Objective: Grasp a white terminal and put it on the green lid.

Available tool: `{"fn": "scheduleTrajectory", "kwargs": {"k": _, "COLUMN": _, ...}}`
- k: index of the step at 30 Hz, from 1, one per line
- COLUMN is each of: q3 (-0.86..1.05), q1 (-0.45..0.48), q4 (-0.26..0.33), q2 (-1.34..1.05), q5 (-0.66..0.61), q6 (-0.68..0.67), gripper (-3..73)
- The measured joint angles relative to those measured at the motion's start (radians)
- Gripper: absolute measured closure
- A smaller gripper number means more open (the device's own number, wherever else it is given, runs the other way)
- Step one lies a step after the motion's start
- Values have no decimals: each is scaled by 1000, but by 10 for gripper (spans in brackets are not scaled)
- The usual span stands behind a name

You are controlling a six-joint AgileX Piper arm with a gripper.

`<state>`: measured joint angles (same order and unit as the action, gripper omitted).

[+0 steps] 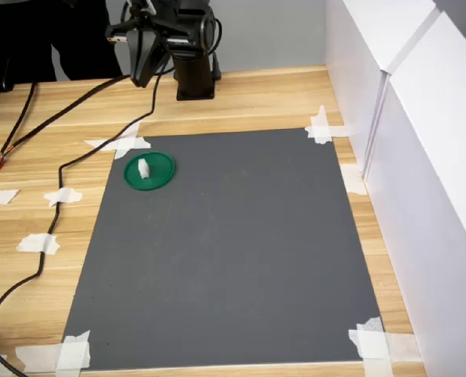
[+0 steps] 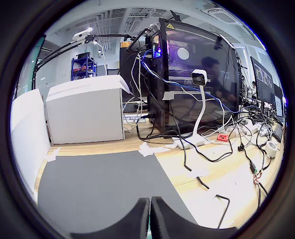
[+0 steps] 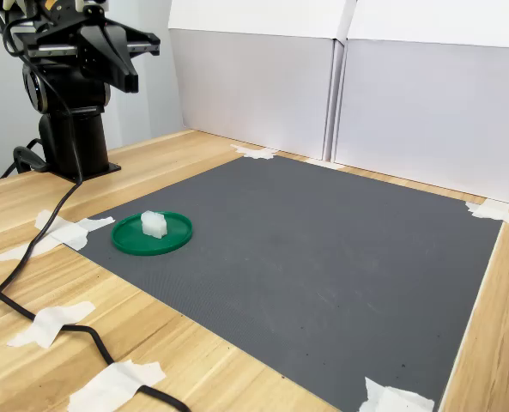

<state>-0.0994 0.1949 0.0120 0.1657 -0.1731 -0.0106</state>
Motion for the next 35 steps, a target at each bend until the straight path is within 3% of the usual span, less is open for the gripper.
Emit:
{"fn": "scheduleTrajectory", "kwargs": {"k": 8, "q3": 61, "q1": -95, "q4": 0, "q2": -144, "q5": 0, "q6": -7, "gripper": 711}}
{"fn": "scheduleTrajectory", "kwargs": {"k": 35, "q3": 100, "q1": -116, "q4": -12, "q2": -155, "q5": 34, "q6": -14, "gripper": 711}}
